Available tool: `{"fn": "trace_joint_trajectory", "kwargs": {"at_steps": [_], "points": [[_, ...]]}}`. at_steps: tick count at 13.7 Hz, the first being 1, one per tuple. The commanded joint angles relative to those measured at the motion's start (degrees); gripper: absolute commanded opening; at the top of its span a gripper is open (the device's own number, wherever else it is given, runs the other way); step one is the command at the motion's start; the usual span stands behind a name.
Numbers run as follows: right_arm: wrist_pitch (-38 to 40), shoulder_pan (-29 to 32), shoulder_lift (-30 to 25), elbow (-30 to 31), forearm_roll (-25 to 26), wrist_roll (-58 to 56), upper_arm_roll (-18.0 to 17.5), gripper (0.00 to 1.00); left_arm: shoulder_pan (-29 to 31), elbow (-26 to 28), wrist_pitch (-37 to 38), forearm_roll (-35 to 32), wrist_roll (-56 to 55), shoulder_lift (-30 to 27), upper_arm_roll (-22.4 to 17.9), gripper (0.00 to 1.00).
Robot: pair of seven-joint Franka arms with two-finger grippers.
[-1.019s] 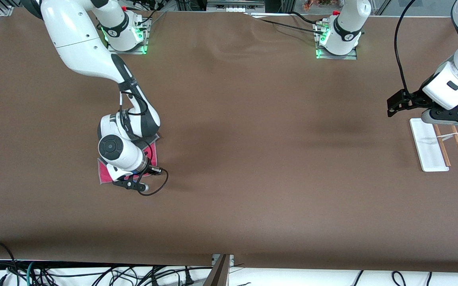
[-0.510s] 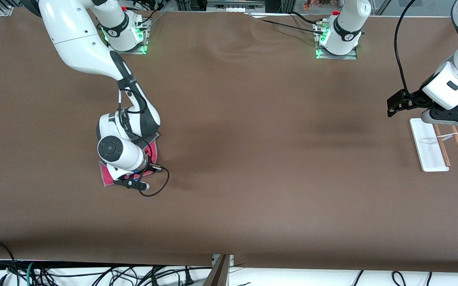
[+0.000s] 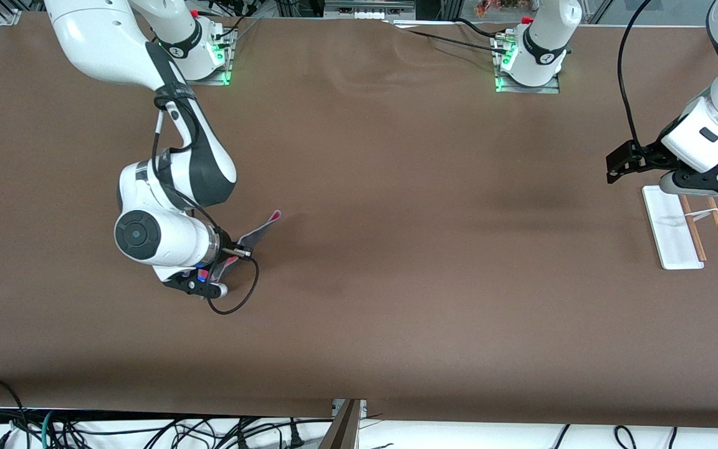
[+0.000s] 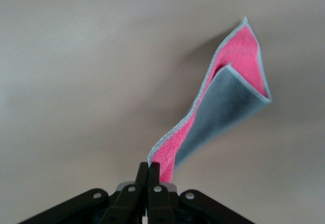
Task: Pass towel and hang on rack
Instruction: 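Close the right gripper on the towel edge and lift it, then carry the towel toward the middle while the left gripper approaches it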
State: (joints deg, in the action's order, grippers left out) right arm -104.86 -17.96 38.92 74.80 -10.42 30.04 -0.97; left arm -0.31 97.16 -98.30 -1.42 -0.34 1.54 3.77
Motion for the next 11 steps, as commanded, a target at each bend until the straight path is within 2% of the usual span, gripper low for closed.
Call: {"fn": "trace_joint_trajectory", "kwargs": {"at_steps": [1, 4, 5, 9, 11], "points": [[7.71, -0.06, 0.81, -7.27, -3.47, 5.70, -2.53, 0.00, -0.13, -1.62, 5.55, -0.52, 0.42, 2.76, 2.02, 1.00], [10.99, 0.03, 0.72, -10.90, -5.48, 17.12, -8.16, 0.00, -0.21, -1.62, 6.54, -0.17, 0.78, 4.60, 4.30, 1.00], [10.99, 0.29, 0.72, -11.42, -7.32, 20.46, -9.48, 0.00, -0.13, -1.62, 6.54, 2.10, 2.26, 5.22, 5.36, 1.00], [8.46, -0.06, 0.72, -14.85, -19.18, 32.07, -10.11, 0.00, 0.93, -1.62, 6.02, 17.29, 12.52, 7.86, 5.28, 1.00], [5.47, 0.03, 0.72, -15.03, -22.10, 37.08, -12.64, 0.00, 1.63, -1.53, 4.79, 23.01, 17.28, 8.91, 5.28, 1.00]]}}
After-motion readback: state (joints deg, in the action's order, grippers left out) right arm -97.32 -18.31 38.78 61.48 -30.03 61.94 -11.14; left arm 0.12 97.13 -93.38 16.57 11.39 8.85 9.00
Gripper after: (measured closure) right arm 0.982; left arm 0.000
